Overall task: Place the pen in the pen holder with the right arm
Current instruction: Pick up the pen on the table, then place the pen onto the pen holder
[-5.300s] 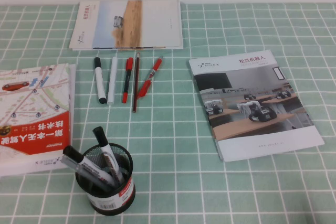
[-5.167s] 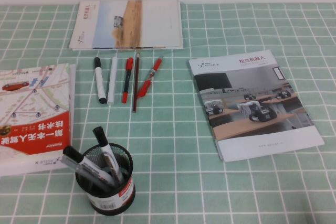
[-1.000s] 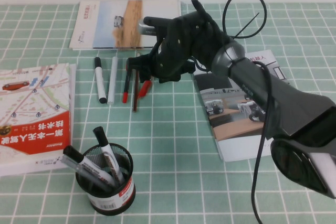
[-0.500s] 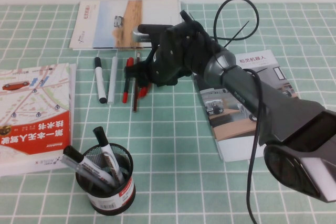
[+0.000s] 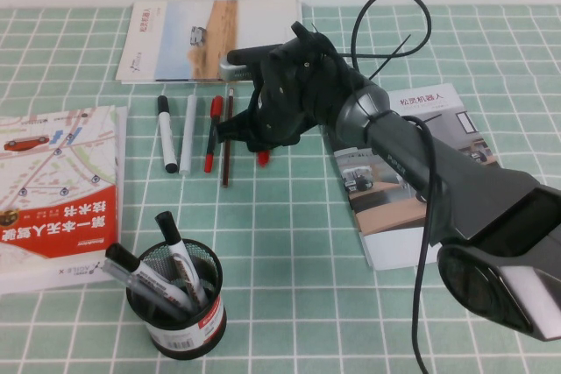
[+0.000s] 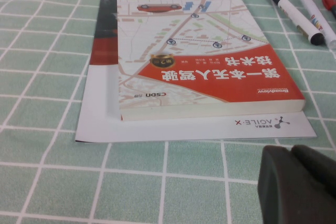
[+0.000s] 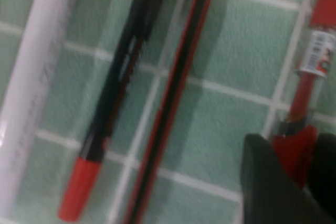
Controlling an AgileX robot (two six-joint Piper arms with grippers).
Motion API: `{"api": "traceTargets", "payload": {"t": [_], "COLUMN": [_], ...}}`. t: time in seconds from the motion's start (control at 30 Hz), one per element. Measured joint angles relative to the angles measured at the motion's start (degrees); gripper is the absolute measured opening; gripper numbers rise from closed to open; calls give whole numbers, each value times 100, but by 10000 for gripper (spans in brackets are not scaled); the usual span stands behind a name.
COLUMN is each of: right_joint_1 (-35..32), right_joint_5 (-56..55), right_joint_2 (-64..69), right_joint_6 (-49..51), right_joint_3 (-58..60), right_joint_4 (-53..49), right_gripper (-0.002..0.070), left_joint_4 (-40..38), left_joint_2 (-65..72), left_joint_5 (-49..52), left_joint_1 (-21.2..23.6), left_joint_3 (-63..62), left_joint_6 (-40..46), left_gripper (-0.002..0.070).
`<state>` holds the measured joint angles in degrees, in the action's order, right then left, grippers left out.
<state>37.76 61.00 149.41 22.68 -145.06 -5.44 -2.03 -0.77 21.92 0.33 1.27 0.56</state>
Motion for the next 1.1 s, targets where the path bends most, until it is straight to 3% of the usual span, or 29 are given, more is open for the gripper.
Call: {"api": "traceTargets", "payload": {"t": [0.17, 0.87, 1.1], "right_joint_1": [0, -33, 78], "right_joint_5": [284, 1003, 1012], "right_joint_2": [-23, -564, -1585], "right_joint_6": [-134, -732, -850], "right_joint_3": [-32, 40, 1089], "right_joint_4": [-33, -33, -5], "right_gripper": [103, 99, 97], "left_joint_4": [0, 0, 0], "left_joint_2": [0, 0, 0], "left_joint_5": [0, 0, 0], "left_joint_1": [0, 0, 0], "left_joint_3": [0, 0, 0], "left_joint_6": [0, 0, 0], "left_gripper": [-4, -4, -4]}}
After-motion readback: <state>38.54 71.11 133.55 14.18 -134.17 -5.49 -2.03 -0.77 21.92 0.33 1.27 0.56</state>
